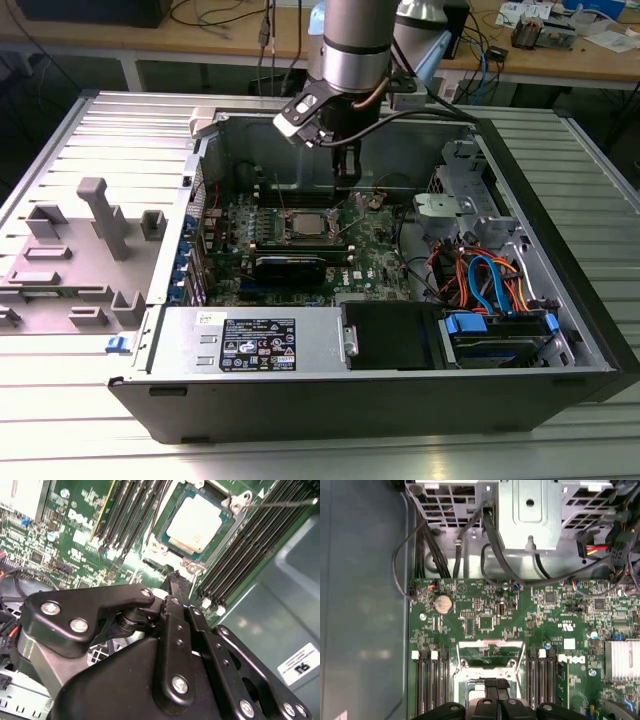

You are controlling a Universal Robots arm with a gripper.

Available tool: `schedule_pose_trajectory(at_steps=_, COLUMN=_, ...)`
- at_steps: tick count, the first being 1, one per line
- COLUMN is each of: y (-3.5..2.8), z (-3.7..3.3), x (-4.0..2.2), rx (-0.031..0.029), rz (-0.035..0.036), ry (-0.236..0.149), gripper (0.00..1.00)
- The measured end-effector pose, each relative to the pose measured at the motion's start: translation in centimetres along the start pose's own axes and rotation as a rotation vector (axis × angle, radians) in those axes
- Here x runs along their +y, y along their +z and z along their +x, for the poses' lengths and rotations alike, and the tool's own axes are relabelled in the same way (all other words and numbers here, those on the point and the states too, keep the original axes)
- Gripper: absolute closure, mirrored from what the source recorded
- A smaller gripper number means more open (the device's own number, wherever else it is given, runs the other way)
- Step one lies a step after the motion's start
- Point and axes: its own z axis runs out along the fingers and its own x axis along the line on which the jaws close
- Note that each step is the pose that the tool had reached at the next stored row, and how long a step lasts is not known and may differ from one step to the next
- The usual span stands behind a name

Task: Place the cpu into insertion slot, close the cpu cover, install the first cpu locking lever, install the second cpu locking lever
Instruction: 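Close the cpu cover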

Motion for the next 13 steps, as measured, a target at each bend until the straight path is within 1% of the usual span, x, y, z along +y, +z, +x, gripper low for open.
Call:
schedule_pose_trajectory(at_steps=2, y=0.01, z=0.05, x=0.44, rx=-0.0007, rz=0.002, ry=0.0, gripper=0.89)
schedule_pose_trajectory(at_steps=4, y=0.02, z=0.15, x=1.19, rx=-0.0019, rz=0.0055, ry=0.0, gripper=0.89)
schedule_pose_trajectory(at_steps=9, y=0.04, z=0.3, x=2.3, rx=-0.0042, rz=0.0103, ry=-0.001, gripper=0.89)
schedule_pose_trajectory(at_steps=13, y=0.03, z=0.32, x=2.37, rx=-0.0057, rz=0.0107, ry=-0.001, gripper=0.89)
